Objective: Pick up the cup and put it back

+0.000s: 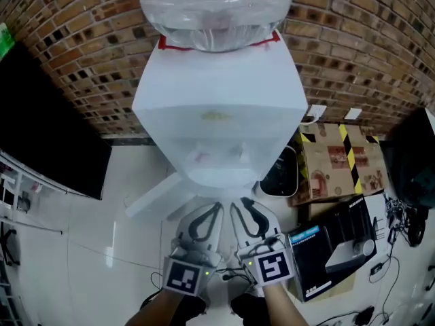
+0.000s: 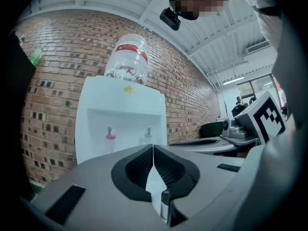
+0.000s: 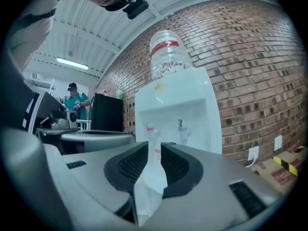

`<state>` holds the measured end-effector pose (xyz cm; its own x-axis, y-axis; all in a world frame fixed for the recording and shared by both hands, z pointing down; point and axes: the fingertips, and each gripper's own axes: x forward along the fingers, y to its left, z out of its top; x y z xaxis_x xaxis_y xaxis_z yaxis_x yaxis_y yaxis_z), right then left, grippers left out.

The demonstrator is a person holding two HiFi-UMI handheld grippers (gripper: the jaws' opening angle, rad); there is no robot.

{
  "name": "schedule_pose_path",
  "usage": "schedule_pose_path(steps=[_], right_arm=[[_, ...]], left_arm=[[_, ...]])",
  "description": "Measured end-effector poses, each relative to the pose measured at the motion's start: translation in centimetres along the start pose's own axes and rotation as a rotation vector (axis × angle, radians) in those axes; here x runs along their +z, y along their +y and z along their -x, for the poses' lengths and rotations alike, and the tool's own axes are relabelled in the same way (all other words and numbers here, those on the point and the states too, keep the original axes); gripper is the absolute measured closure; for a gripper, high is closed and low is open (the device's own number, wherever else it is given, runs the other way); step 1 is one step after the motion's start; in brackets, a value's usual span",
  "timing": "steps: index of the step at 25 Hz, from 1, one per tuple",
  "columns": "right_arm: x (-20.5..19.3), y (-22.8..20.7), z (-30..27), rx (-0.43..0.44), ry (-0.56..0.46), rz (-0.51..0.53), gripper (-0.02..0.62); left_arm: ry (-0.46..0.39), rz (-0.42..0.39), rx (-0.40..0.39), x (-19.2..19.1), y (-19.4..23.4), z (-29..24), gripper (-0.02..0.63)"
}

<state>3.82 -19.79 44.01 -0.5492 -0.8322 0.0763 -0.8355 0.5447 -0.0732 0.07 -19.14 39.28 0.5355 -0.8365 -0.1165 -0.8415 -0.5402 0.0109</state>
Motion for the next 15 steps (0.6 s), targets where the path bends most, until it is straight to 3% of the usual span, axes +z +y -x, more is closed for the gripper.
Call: schedule_pose_path(steps=[11, 15], right_arm=[[-20.9, -3.0, -6.5, -0.054, -0.011, 0.039, 0.509], [-26.9, -4.1, -8.9, -0.077, -0.012, 0.007, 0.468]], left_arm=[[-0.058, 0.011, 0.038, -19.5, 5.0, -0.2, 0.602], [-0.061, 0.024, 0.038, -25.6, 5.6, -0.3, 0.601]])
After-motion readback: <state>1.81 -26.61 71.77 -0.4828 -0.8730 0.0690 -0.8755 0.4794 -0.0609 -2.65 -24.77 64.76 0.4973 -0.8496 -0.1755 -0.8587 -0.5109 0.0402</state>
